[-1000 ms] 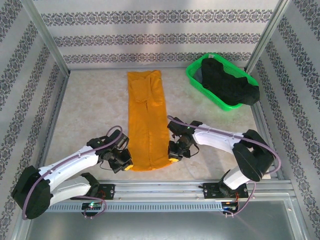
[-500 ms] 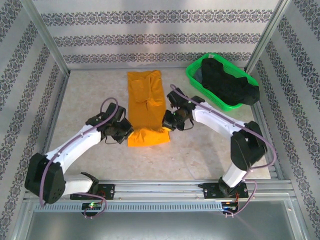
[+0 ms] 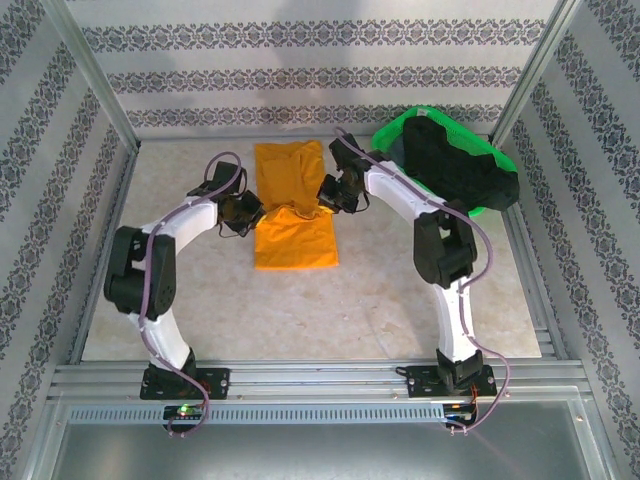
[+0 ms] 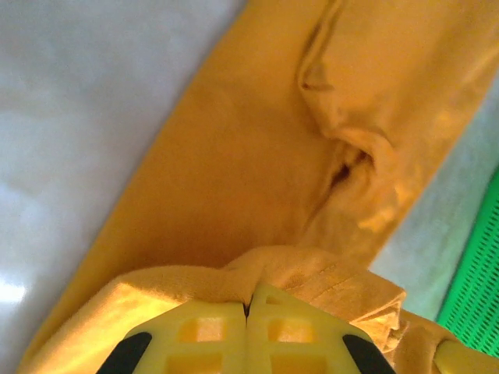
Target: Fold and stack the t-shirts
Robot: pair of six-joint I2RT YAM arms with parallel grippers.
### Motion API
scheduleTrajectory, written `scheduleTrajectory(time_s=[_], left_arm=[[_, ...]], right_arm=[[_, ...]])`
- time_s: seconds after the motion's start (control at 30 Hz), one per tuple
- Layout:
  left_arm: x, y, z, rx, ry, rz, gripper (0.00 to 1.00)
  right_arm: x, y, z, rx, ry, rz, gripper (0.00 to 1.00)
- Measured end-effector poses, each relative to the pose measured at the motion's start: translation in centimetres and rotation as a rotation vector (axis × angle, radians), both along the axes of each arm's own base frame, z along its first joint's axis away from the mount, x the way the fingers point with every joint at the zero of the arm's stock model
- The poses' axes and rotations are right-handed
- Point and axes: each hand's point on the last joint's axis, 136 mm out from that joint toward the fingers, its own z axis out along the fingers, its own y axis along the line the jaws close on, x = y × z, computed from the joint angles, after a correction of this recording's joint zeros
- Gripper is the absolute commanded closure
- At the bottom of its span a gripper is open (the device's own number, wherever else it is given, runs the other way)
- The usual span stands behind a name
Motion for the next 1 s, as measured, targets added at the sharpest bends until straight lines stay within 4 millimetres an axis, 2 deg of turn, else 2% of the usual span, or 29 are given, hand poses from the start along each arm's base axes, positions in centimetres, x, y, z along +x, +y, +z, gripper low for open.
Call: scheduleTrajectory(time_s=[0.07,0.13,0.2,0.3,0.4,0.5,0.57,0.6,0.67,0.77,0.87,1.0], left_arm=[[0.9,0.4,-1.5,0.008,0.023,-0.004,0.62],[1.6,0.5,-2.3,0.011,0.028,-0.013,0.49],[1.7,0.7,-2.4,0.018,0.023,-0.021,0.43],[1.3,1.0,-1.2,0.033,-0.011,-0.028,0.42],[-1.3,1.5,0.6,0.045,-0.038,-0.024,0.45],[-5.5,1.6,2.6,0.035,-0.068,-0.016,0.47],[-8.8,1.4,2.3,0.013,-0.049,-0.006,0.49],[-9.7,1.2,1.9,0.002,-0.032,-0.001,0.5],[-11.9,0.8,0.3,-0.027,0.016,0.019,0.5],[-14.5,0.0,-2.5,-0.051,0.116,0.041,0.49],[-14.4,-0.9,-3.8,-0.074,0.15,0.057,0.5],[-12.9,-1.5,-4.6,-0.098,0.145,0.075,0.6]], right_arm=[[2.0,0.2,-1.7,0.01,0.021,-0.003,0.64],[3.3,0.2,-2.7,0.011,0.025,0.006,0.52],[3.7,0.0,-3.0,0.003,0.018,0.022,0.45],[3.6,-1.0,-1.9,-0.012,-0.001,0.03,0.41],[2.1,-2.4,-0.2,-0.032,-0.032,0.032,0.4],[-0.7,-3.8,1.8,-0.039,-0.065,0.028,0.42],[-3.3,-4.6,2.3,-0.041,-0.063,0.03,0.43],[-4.6,-4.8,2.3,-0.038,-0.063,0.032,0.43],[-6.5,-4.6,1.4,-0.018,-0.063,0.034,0.44],[-10.0,-4.3,-1.9,-0.008,0.026,0.037,0.45],[-11.9,-3.8,-4.6,0.0,0.102,0.036,0.46],[-12.0,-2.8,-6.2,0.022,0.135,0.029,0.5]])
